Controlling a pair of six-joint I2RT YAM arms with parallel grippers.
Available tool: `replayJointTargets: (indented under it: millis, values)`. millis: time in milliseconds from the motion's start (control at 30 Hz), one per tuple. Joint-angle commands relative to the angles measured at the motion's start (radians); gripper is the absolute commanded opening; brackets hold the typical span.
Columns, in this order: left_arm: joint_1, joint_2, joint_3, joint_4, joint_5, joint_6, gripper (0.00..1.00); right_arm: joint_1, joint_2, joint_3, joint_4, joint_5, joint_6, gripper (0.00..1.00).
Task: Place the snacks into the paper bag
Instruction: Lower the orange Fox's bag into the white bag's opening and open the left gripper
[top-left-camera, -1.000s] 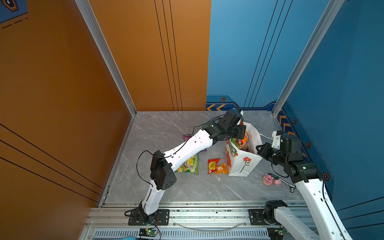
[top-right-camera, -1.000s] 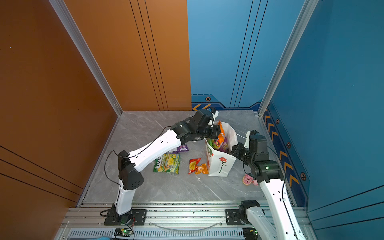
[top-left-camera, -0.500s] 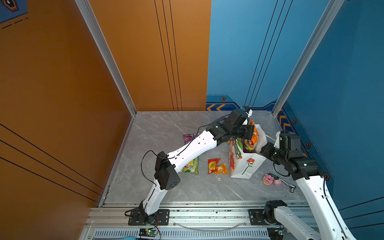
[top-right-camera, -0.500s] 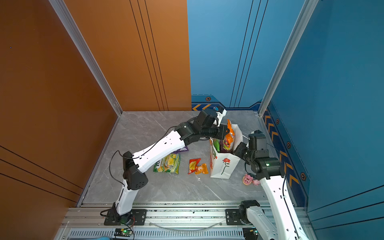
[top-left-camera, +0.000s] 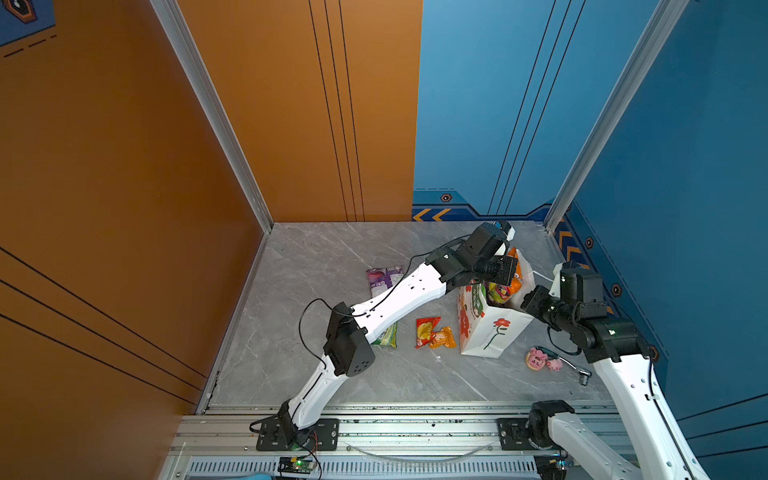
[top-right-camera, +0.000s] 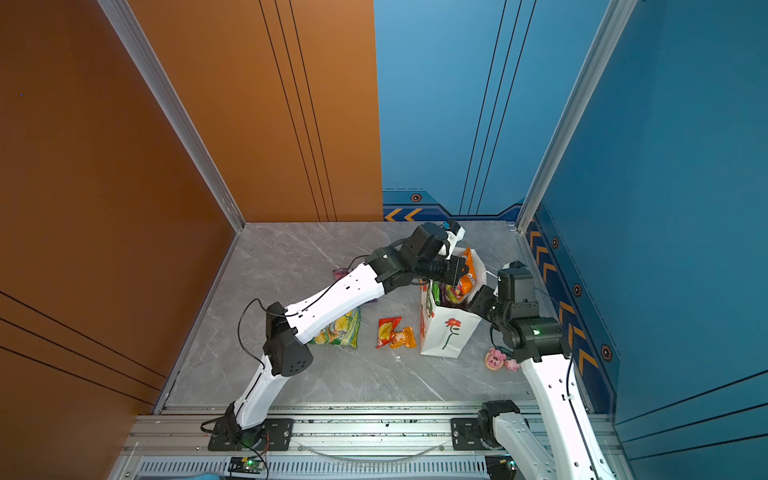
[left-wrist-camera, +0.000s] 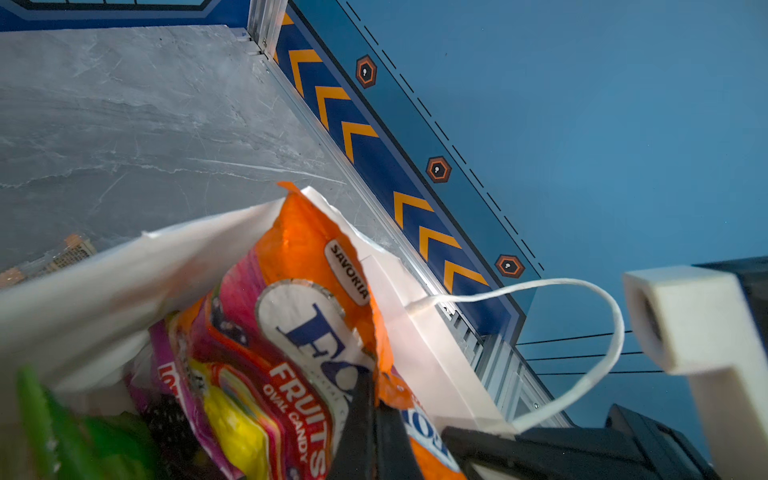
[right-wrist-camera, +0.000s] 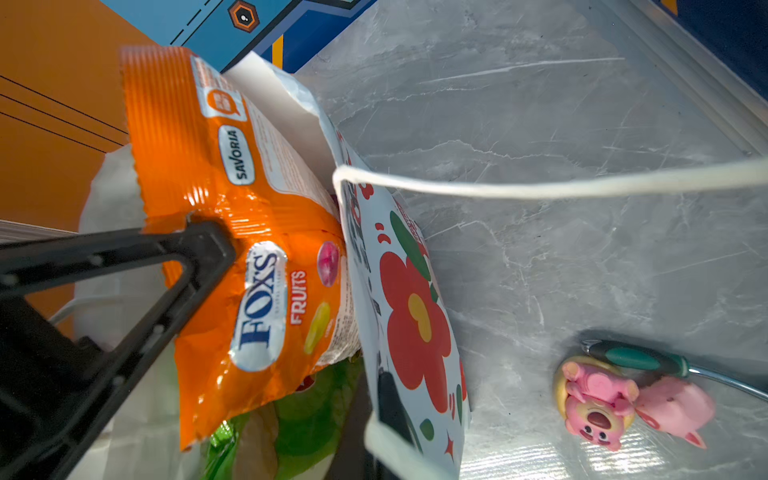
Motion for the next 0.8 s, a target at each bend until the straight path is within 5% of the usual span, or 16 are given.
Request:
replayJointTargets:
  millis: [0,400,533,767]
  values:
    - [0.005,0.014,0.033,-0.076,-0.043,0.034,0.0,0.001,-0.023,-0.001,0.005,0.027,-0.014,0.0]
    - [0.002,-0.035,0.033,-0.162,-0.173,0.075,0.08,0.001,-0.02,-0.007,0.016,0.018,-0.006,0.0]
    - [-0.013,-0.074,0.02,-0.184,-0.257,0.081,0.28,0.001,-0.018,0.0,0.015,0.019,-0.009,0.0]
    - [-0.048,-0.152,-0.019,-0.206,-0.404,0.115,0.43,0.001,-0.012,0.006,0.016,0.012,-0.011,0.0]
